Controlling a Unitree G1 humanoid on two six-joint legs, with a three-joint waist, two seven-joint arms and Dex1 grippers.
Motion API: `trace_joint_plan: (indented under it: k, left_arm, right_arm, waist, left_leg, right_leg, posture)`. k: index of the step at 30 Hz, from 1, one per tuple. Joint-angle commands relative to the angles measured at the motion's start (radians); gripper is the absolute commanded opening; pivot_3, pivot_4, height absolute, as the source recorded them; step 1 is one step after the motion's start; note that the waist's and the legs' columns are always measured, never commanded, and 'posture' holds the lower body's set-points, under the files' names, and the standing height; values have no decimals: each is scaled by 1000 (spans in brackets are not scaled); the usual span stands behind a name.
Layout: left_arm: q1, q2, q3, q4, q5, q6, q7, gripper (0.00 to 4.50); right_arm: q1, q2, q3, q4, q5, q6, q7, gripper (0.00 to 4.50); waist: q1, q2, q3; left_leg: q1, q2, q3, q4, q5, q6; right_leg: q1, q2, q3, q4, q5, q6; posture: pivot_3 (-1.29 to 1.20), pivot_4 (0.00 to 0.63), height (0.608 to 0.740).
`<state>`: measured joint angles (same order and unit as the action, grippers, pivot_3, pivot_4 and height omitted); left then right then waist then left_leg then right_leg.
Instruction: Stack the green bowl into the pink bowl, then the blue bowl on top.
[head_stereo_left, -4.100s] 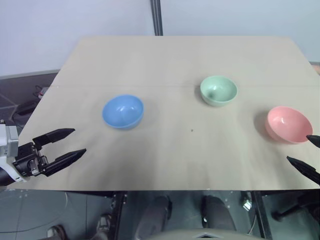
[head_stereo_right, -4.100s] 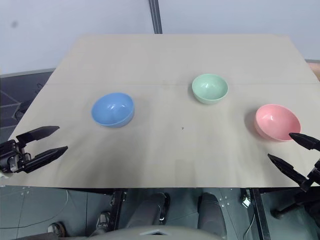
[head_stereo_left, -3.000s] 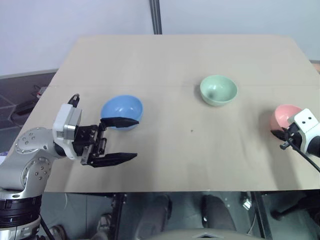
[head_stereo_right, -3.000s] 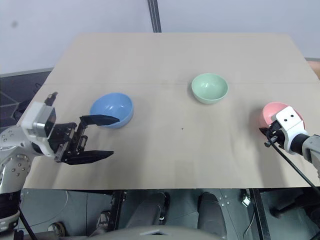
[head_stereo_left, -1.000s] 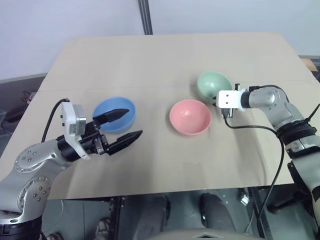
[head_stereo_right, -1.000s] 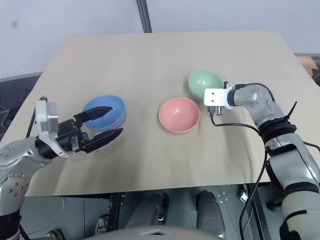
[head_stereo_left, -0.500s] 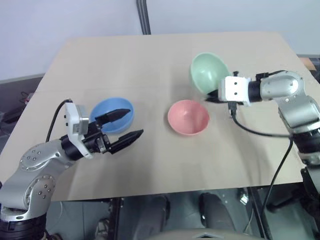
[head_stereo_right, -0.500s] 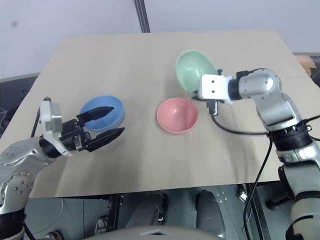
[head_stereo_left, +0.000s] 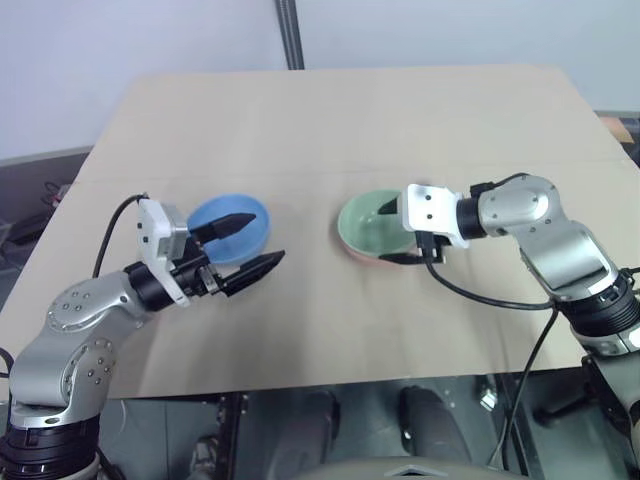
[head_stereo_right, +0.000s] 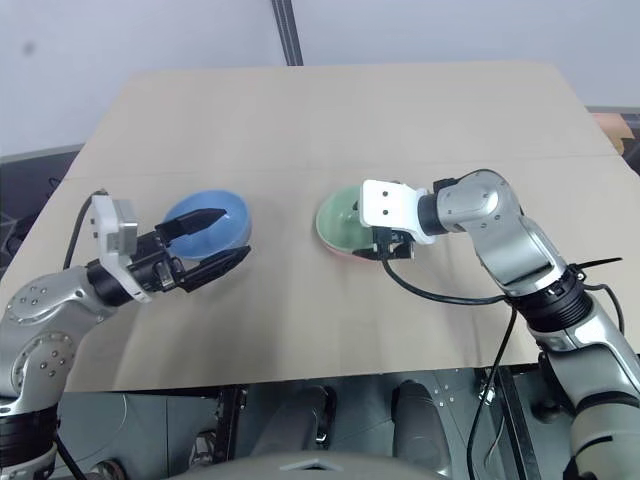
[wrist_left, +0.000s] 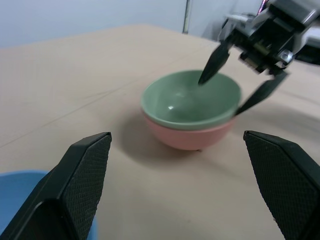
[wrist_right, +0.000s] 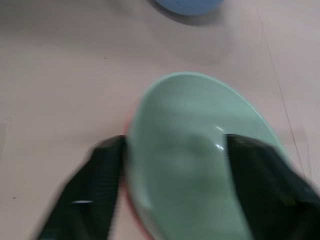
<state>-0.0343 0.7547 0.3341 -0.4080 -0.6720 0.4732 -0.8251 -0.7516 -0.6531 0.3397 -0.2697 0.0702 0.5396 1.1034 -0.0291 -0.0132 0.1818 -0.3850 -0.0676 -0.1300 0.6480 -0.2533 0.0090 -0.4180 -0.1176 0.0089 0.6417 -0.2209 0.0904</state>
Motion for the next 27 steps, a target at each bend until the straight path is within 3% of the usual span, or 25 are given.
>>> trace_joint_plan:
  k: [1,4,7,12,15,22,23,27]
  left_arm:
    - [-17,38,-33,-27,142,22,126,4500]
    - [-44,92,-86,-71,215,164,222,4500]
    - [-98,214,-203,-75,299,235,182,4500]
    - [-162,292,-296,-62,358,302,160,4500]
    - [-184,298,-335,-50,387,290,139,3871]
    - [-229,295,-377,3,421,273,80,379]
    - [-236,295,-378,6,418,279,70,41]
    - [-278,286,-377,14,406,275,24,41]
  right_arm:
    - [9,38,-150,-136,114,106,-67,4058]
    - [73,87,-249,-234,223,188,-128,4058]
    - [194,90,-295,-338,257,212,-189,4058]
    - [371,81,-325,-433,269,210,-280,4058]
    - [403,76,-330,-447,276,207,-312,4114]
    - [471,45,-368,-468,300,190,-349,4114]
    - [477,41,-372,-469,303,189,-354,4114]
    - [525,28,-406,-478,299,168,-384,4114]
  waist:
    - [1,0,0]
    - [4,0,0]
    - [16,-2,0]
    - [13,-1,0]
    - [8,-1,0]
    - [14,-1,0]
    - [14,-1,0]
    - [15,-1,0]
  left_leg:
    - [0,0,0,0,0,0]
    - [0,1,0,0,0,0]
    - [0,0,-1,0,-1,0]
    - [0,0,1,0,-1,0]
    - [2,1,5,0,-1,0]
    - [1,3,8,0,-1,-1]
    - [1,3,8,0,-1,-1]
    - [1,3,8,0,-1,-1]
  right_leg:
    - [0,0,0,0,0,0]
    - [0,1,0,0,0,0]
    - [0,3,-1,0,0,0]
    - [0,2,0,0,0,0]
    - [-1,4,3,1,0,0]
    - [-1,7,3,1,0,0]
    - [-1,7,3,1,0,0]
    - [-1,7,3,0,0,0]
  posture:
    - [0,150,740]
    - [0,150,740]
    - [0,150,740]
    - [0,150,740]
    - [0,150,740]
    - [0,150,740]
    - [0,150,740]
    - [0,150,740]
